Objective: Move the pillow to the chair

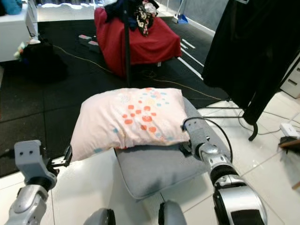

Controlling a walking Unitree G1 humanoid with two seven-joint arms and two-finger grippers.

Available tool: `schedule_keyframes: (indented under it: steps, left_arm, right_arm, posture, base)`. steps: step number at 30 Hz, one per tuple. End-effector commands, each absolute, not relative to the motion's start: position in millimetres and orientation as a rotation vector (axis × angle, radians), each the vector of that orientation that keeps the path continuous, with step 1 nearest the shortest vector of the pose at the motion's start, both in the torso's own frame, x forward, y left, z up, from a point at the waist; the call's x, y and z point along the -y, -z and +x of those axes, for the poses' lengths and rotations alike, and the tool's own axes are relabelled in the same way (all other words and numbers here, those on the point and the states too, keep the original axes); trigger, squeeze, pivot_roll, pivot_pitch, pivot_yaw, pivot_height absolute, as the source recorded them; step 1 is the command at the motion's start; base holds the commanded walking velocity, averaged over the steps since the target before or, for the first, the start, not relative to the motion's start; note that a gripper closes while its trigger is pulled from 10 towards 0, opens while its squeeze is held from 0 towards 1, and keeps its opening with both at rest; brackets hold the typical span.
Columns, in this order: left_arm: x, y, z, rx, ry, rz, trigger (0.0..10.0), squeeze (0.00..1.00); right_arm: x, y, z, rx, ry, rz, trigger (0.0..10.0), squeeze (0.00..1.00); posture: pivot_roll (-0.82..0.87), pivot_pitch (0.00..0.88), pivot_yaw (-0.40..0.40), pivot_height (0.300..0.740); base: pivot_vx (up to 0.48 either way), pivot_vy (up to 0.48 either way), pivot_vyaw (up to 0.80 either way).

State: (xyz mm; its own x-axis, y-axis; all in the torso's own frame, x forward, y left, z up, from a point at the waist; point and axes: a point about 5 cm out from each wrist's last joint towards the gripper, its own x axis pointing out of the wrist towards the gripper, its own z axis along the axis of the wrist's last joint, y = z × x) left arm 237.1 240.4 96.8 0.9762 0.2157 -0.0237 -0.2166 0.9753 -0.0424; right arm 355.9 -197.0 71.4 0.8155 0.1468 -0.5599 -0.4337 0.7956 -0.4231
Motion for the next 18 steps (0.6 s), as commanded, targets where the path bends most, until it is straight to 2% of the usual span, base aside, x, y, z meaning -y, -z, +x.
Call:
schedule_keyframes:
  steps: [1,3,10,13,14,15,16,18]
  left_arm:
    - [-240.1,-96.9,234.0,-0.035,-0.213,-0.037,10.0,0.00]
    - [-240.3,-97.1,232.9,-0.036,-0.214,-0.039,10.0,0.00]
    - [-238.6,-96.1,228.0,-0.056,-0.213,-0.032,10.0,0.00]
    - [-239.2,-97.1,225.4,-0.059,-0.214,-0.028,10.0,0.00]
    - [-241.0,-100.0,222.4,-0.061,-0.216,-0.028,10.0,0.00]
    - [-241.0,-100.0,222.4,-0.061,-0.216,-0.028,10.0,0.00]
    - [-242.6,-102.4,219.7,-0.060,-0.218,-0.027,10.0,0.00]
    - [-243.8,-104.4,217.3,-0.059,-0.220,-0.026,10.0,0.00]
  right_arm:
    - [199.3,-71.7,355.2,-0.516,-0.365,-0.742,10.0,0.00]
    - [199.8,-71.4,354.9,-0.511,-0.380,-0.809,10.0,0.00]
    - [192.9,-69.7,354.3,-0.500,-0.397,-0.732,10.0,0.00]
    - [191.2,-67.6,352.6,-0.488,-0.433,-0.804,10.0,0.00]
    - [188.8,-66.7,351.8,-0.462,-0.479,-0.923,10.0,0.00]
    - [188.8,-66.7,351.8,-0.462,-0.479,-0.923,10.0,0.00]
    - [186.6,-66.9,351.7,-0.440,-0.513,-1.009,10.0,0.00]
    - [184.9,-67.0,351.5,-0.422,-0.540,-1.075,10.0,0.00]
  posture:
    - [-0.03,0.143,-0.106,0.600]
    - [-0.03,0.143,-0.106,0.595]
    - [-0.02,0.159,-0.100,0.575]
    - [-0.01,0.166,-0.094,0.565]
    - [0.00,0.187,-0.088,0.555]
    - [0.00,0.187,-0.088,0.555]
    - [0.00,0.197,-0.083,0.550]
    - [0.00,0.202,-0.081,0.545]
  base:
    - [0.000,0.000,0.00]
    - [0.000,0.000,0.00]
    - [0.000,0.000,0.00]
    - [0.000,0.000,0.00]
    - [0.000,0.000,0.00]
    - [0.000,0.000,0.00]
    - [0.000,0.000,0.00]
    - [0.000,0.000,0.00]
